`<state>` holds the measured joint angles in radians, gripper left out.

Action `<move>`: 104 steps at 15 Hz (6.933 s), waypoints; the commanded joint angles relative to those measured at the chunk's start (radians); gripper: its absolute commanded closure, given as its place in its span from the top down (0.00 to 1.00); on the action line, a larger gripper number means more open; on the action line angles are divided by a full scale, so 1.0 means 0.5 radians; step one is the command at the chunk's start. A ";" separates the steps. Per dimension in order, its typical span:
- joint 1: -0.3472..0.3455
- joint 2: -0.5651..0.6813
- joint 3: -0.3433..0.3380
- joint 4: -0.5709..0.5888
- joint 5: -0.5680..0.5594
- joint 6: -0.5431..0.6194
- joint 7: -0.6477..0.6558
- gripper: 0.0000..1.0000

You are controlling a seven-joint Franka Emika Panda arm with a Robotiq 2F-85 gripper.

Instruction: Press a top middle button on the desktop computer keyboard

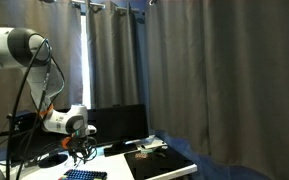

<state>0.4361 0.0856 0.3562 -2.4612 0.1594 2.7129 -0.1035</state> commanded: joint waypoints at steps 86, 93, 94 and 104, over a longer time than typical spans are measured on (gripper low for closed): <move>-0.029 0.897 -0.113 0.460 -0.523 0.581 -0.031 0.00; -0.033 0.872 -0.122 0.448 -0.514 0.525 -0.013 0.00; -0.037 0.867 -0.121 0.444 -0.512 0.519 -0.011 0.00; -0.166 0.838 0.009 0.415 -0.456 0.461 -0.068 0.00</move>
<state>0.3932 0.5073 0.3162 -2.2492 -0.0780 2.9741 -0.1366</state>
